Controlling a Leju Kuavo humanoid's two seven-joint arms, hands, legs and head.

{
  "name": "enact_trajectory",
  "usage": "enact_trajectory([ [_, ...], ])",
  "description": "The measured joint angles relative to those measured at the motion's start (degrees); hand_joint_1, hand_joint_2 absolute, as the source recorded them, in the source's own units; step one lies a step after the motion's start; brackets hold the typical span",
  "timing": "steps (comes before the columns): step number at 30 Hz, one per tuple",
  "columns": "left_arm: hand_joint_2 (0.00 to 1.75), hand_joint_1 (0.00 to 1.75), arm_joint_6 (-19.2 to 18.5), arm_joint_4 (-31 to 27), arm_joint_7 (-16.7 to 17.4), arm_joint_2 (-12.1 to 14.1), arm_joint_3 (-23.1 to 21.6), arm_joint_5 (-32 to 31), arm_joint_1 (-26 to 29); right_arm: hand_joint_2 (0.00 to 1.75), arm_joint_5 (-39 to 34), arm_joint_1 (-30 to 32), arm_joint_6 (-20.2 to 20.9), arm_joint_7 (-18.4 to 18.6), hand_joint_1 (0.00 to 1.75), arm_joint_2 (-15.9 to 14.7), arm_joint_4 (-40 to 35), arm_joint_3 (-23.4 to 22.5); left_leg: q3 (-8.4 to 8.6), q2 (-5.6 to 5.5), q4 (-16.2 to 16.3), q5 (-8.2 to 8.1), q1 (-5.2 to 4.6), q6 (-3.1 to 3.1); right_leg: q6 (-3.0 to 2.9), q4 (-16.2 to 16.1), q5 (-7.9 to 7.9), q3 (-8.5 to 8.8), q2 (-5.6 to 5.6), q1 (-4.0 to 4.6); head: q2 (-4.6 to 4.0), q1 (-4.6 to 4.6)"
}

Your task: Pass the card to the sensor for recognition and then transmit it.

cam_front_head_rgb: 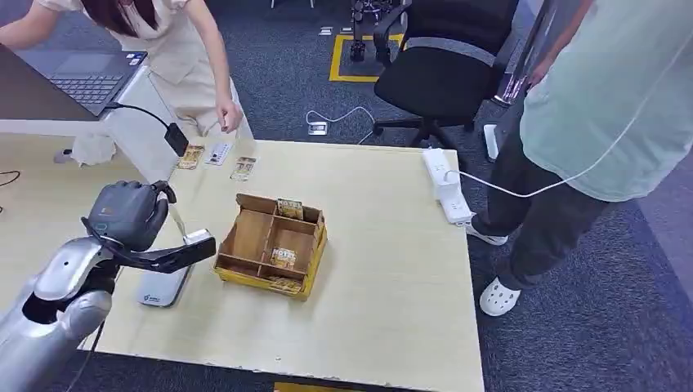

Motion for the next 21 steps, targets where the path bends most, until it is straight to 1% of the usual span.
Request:
enact_trajectory([
  [4, 1.75, 1.75, 0.00, -0.11, 0.08, 0.59, 0.22, 0.11, -0.88, 1.75, 0.37, -0.01, 0.00, -0.26, 0.00, 0.00, 0.00, 0.00, -0.03, -0.01, 0.01, -0.02, -0.01, 0.03, 0.00, -0.03, 0.00, -0.02, -0.02, -0.01, 0.00, 0.00],
  [9, 1.75, 1.75, -0.88, 0.00, 0.74, 0.79, 0.26, 1.77, -5.35, 1.75, 1.22, -0.38, 0.02, -0.83, 0.00, 0.00, 0.24, -0.02, -0.02, -0.02, 0.01, -0.02, -0.01, 0.03, 0.00, -0.02, 0.01, -0.01, -0.02, -0.01, 0.00, 0.00],
  [11, 1.75, 1.75, -0.96, 0.07, 0.79, 0.79, 0.26, 2.10, -6.34, 1.75, 1.20, -0.45, 0.02, -0.81, 0.00, 0.00, 0.31, -0.07, -0.01, -0.01, 0.02, -0.01, -0.01, 0.03, 0.00, -0.02, 0.02, 0.00, -0.01, -0.01, 0.00, -0.02],
  [18, 1.75, 1.75, -0.81, 0.28, 1.14, 0.74, 0.26, 2.53, -7.30, 1.75, 1.16, -0.44, 0.13, -0.39, 0.00, 0.00, 0.37, -0.04, -0.04, -0.01, 0.01, -0.02, -0.01, 0.03, 0.00, -0.02, 0.00, -0.05, -0.01, -0.01, 0.00, 0.00],
  [21, 1.75, 1.75, 0.73, 0.99, 2.25, 0.30, 0.26, 0.87, -8.05, 1.75, 1.49, -0.58, 0.09, -0.77, 0.00, 0.00, 0.46, -0.07, -0.05, -0.01, 0.01, -0.02, -0.01, 0.03, 0.00, -0.02, 0.00, -0.07, -0.02, -0.01, 0.00, 0.00],
])
